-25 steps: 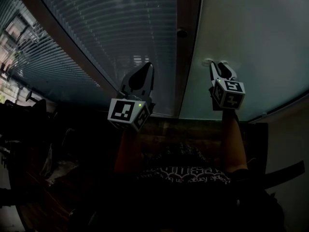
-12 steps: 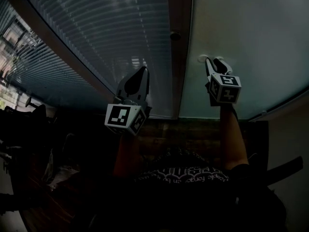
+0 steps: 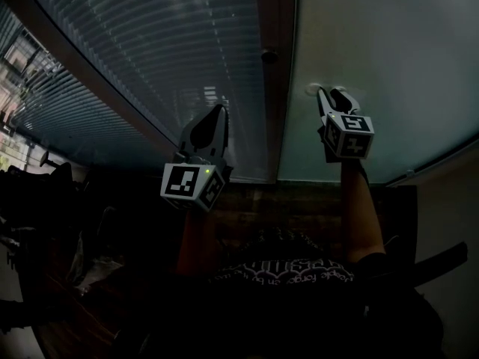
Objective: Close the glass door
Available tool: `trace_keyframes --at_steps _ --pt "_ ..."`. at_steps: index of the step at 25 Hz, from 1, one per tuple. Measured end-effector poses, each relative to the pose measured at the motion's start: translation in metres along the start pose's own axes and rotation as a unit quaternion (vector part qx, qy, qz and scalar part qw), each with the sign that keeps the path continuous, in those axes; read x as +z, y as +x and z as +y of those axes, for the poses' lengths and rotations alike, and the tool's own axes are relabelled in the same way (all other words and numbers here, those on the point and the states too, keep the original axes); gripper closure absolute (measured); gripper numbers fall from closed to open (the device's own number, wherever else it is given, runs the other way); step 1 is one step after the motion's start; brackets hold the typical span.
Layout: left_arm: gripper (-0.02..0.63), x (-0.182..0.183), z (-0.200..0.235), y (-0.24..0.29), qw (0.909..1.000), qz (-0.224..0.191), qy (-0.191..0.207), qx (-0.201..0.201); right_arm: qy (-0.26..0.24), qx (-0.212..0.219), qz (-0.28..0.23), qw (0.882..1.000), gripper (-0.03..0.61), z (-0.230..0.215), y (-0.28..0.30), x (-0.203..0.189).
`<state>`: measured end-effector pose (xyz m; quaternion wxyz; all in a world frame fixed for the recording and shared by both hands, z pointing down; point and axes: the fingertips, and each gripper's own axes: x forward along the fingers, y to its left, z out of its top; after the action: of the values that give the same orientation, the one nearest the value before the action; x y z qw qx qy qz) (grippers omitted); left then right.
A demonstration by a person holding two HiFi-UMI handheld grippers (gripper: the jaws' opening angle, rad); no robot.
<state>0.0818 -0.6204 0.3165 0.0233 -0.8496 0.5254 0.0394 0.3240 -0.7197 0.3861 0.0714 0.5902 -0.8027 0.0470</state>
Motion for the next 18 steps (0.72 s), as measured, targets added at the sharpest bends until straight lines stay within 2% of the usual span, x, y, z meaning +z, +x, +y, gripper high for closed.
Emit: trace_keyframes --at_steps 14,18 --pt "0.618 -0.003 0.002 -0.005 0.9999 0.009 -0.007 0.000 -0.011 -0.008 -0.004 1.000 0.474 0.008 -0.012 -0.003" --pt "0.618 -0.005 -0.003 -0.007 0.9999 0.011 -0.008 -0.006 0.005 -0.013 -0.003 1.000 0.474 0.012 -0.035 -0.011"
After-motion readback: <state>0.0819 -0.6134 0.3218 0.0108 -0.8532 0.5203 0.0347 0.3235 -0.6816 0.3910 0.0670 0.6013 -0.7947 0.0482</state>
